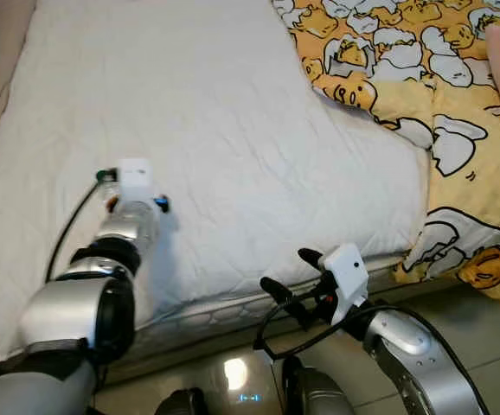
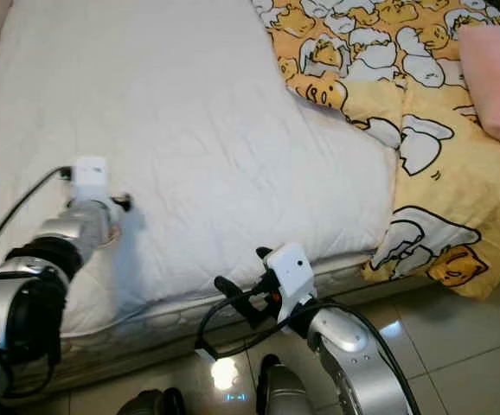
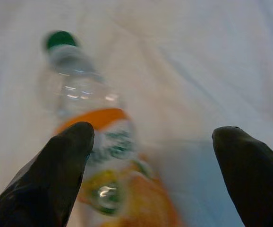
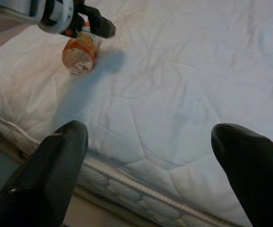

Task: Clean up the room

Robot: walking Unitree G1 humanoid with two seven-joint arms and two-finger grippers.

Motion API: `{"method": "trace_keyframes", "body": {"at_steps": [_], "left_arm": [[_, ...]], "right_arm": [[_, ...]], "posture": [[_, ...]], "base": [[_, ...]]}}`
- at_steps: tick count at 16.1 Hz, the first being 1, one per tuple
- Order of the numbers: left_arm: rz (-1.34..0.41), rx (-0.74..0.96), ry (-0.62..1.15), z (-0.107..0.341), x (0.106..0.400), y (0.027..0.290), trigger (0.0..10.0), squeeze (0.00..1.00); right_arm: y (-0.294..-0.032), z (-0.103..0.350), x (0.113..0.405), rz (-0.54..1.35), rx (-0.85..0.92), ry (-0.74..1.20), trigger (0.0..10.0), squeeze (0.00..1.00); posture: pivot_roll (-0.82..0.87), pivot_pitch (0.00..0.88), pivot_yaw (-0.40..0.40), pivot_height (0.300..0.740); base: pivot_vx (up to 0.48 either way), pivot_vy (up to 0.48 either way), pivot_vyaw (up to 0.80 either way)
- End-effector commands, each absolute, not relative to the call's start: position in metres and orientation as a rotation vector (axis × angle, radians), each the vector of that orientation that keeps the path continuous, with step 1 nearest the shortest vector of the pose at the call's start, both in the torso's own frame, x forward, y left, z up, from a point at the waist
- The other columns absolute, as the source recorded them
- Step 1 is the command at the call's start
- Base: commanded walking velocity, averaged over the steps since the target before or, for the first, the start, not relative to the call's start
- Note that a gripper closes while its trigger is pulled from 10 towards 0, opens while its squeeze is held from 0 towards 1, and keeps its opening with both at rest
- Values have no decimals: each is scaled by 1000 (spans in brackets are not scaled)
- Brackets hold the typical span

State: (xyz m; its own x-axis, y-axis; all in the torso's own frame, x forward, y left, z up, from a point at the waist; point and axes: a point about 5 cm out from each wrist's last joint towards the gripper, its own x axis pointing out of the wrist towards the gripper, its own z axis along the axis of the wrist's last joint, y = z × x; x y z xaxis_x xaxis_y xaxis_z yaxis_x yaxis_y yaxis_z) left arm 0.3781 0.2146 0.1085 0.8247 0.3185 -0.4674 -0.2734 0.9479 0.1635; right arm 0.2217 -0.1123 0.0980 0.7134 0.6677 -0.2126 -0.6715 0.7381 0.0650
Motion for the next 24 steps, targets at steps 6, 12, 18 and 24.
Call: {"method": "trace_keyframes", "body": {"at_steps": [6, 12, 18, 24], "left_arm": [[373, 164, 621, 83, 360, 229, 10000, 1000], [343, 62, 625, 80, 361, 219, 0, 0], [291, 117, 576, 90, 367, 220, 0, 0], [237, 172, 549, 93, 370, 214, 0, 0]], "right_arm": [[-108, 99, 219, 759, -10, 254, 10000, 0], [-108, 100, 222, 763, -21, 257, 10000, 0], [-106, 99, 227, 763, -20, 254, 10000, 0], [-107, 98, 228, 758, -17, 260, 10000, 0]], "posture": [[-275, 211, 23, 740], [-280, 202, 17, 740], [-263, 193, 16, 740], [-258, 195, 13, 740]], "base": [[0, 0, 0], [0, 0, 0], [0, 0, 0], [0, 0, 0]]}}
